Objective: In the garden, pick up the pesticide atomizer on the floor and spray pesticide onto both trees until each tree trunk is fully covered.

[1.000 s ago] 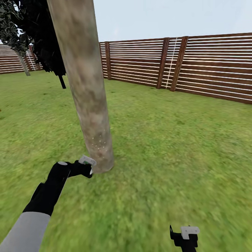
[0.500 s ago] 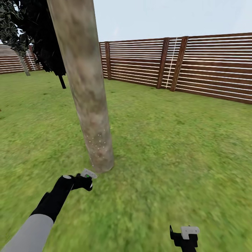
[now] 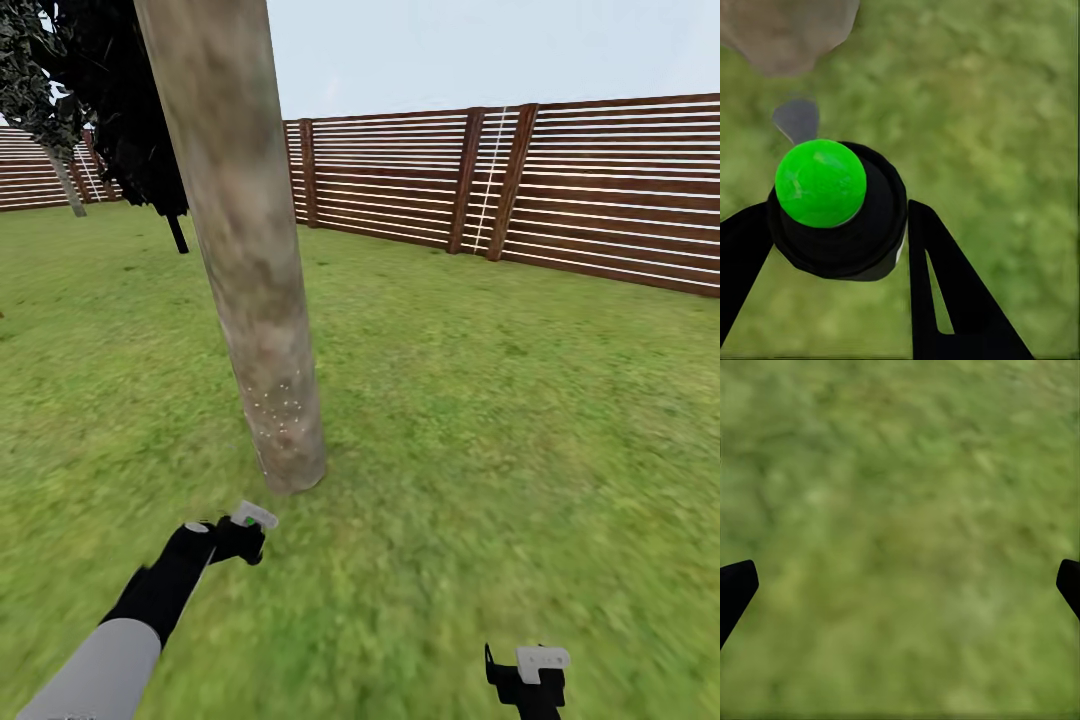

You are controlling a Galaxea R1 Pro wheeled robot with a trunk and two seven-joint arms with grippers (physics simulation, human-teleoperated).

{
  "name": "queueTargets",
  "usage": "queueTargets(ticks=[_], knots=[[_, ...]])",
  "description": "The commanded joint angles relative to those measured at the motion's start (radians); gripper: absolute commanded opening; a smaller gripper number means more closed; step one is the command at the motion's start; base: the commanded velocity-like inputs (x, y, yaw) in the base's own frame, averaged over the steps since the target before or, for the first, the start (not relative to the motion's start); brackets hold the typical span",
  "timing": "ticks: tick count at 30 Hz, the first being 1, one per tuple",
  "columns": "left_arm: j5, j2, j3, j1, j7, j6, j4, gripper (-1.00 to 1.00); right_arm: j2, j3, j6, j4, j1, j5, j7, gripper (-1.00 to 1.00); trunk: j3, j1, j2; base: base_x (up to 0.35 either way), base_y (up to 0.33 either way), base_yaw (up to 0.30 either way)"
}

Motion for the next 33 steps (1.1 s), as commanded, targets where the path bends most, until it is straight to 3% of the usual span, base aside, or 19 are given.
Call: queueTargets(ticks=[1,4,7,22,33], knots=[[-0.008,-0.001,0.004,-0.001,-0.007,-0.016,0.014,-1.0,0.0,0.008,-0.001,0.001,-0.001,0.0,-0.008,1.0,-0.001,0.0,0.0,0.0,0.0,0.0],[-0.009,-0.001,0.002,-0.001,-0.007,-0.15,0.095,-1.0,0.0,0.008,-0.001,0.001,-0.001,0.0,-0.008,1.0,-0.001,0.0,0.0,0.0,0.0,0.007],[-0.009,0.002,-0.001,-0.002,-0.007,-0.18,0.146,-1.0,0.001,0.008,-0.001,-0.001,-0.001,0.0,-0.009,1.0,-0.002,0.0,0.0,0.0,0.0,0.149],[-0.007,0.001,0.008,-0.001,-0.003,-0.178,0.175,-1.0,0.007,0.008,0.0,0.001,-0.001,0.0,-0.012,1.0,-0.003,0.0,0.0,0.213,-0.103,0.044],[-0.004,-0.004,0.007,-0.001,-0.003,-0.179,0.175,-1.0,0.008,0.008,0.0,0.0,-0.001,-0.002,-0.015,1.0,-0.003,0.0,0.0,-0.021,-0.27,0.073]])
